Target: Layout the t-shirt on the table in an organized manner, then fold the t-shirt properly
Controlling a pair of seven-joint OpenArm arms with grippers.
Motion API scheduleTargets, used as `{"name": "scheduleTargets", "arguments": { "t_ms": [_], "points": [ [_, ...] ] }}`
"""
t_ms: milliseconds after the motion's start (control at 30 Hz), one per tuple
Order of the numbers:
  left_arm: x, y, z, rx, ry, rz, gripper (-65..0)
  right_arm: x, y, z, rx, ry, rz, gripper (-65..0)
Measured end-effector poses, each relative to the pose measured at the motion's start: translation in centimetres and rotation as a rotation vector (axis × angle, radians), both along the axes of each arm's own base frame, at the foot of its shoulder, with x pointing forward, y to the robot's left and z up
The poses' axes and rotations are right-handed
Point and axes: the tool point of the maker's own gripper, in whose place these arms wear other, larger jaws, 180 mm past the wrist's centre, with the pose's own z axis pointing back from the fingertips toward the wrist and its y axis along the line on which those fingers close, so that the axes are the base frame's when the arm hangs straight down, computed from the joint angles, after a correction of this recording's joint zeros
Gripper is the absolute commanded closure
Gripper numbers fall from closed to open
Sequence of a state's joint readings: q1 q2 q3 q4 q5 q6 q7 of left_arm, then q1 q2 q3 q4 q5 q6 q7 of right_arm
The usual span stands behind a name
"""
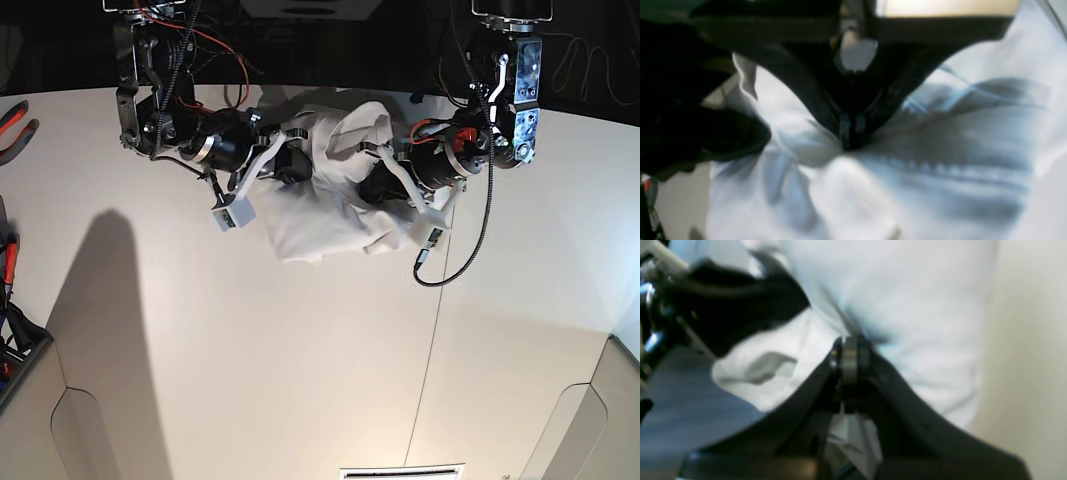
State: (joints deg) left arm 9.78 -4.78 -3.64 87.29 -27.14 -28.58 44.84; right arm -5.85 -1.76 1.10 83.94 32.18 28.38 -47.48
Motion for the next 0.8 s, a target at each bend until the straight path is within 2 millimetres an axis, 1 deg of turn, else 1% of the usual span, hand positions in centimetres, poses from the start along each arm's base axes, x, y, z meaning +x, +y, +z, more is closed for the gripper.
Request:
{"name": "scheduleTargets", "arguments": {
  "t_ms": [67, 167, 300, 367, 433, 567, 700, 767, 800],
  "points": [
    [0.2, 0.3, -0.4, 0.007, 0.011, -0.004, 0.0, -0.3, 0.1, -0.7, 0.014, 0.024, -0.006, 0.0],
    [0.4, 0.3, -0.4, 0.008, 0.008, -0.004, 0.0, -0.3, 0.3, -0.6, 0.033, 0.032, -0.011, 0.0],
    [0.9, 0.1, 0.4, -0.023, 0.002, 0.009, 0.0, -0.6, 0.8, 0.5, 0.062, 0.042, 0.018, 0.0],
    [1.0, 0.0, 1.4, -0.024, -0.001, 0.0, 0.0, -0.7, 0.9, 1.5, 0.061, 0.033, 0.05, 0.0],
    [1.1, -0.1, 2.8, -0.008, -0.016, -0.033, 0.0, -0.4, 1.1, 3.3, 0.066, -0.013, 0.077, 0.0],
    [1.7, -0.4, 6.5, 0.037, -0.089, -0.083, 0.0, 1.0, 1.4, 7.9, 0.097, -0.157, 0.103, 0.0],
    [2.5, -0.7, 11.3, 0.059, -0.239, -0.099, 0.0, 1.6, 0.8, 10.5, 0.074, -0.258, 0.122, 0.0],
    [2.6, -0.8, 13.3, 0.067, -0.313, -0.096, 0.0, 1.9, 1.1, 11.9, 0.079, -0.324, 0.16, 0.0],
    [2.6, -0.8, 13.9, 0.074, -0.337, -0.093, 0.0, 2.2, 1.4, 12.3, 0.076, -0.339, 0.178, 0.0]
  ]
}}
